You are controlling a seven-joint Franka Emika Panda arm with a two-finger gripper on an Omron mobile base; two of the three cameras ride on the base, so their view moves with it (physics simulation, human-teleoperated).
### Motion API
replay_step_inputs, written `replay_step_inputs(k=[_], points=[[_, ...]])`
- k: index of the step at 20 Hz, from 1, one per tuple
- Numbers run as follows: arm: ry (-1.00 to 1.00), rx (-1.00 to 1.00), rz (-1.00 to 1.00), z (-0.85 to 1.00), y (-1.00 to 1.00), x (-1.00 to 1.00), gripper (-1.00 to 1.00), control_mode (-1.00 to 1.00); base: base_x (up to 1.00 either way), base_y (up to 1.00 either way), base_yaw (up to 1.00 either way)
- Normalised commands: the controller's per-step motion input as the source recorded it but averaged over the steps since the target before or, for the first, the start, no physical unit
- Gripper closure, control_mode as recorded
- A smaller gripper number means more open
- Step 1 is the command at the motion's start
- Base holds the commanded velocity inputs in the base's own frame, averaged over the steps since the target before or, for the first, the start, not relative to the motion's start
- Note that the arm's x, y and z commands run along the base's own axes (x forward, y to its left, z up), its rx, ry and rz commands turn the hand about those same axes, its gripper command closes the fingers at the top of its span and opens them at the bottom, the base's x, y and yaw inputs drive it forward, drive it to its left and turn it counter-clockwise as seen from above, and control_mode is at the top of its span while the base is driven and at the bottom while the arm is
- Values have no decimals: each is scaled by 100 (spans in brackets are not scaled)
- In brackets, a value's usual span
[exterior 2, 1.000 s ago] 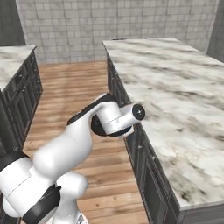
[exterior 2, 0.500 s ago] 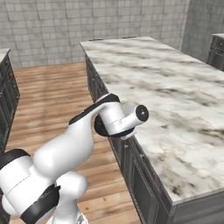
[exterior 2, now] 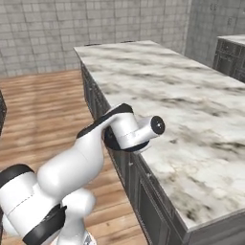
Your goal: The kettle is done boiling. Turn off the stove, then wait for 300 timesteps before moving the kettle to the dining table.
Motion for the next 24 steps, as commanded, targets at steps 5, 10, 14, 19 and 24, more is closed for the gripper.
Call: replay_step_inputs(k=[5,10,14,19,24], points=[[0,0,0,0,0,0,100,100,83,11,-13],[0,0,0,0,0,0,100,100,92,60,-26],[0,0,0,0,0,0,100,100,91,82,-30],[0,0,0,0,0,0,100,100,92,92,-31],[0,0,0,0,0,0,100,100,90,96,-31]])
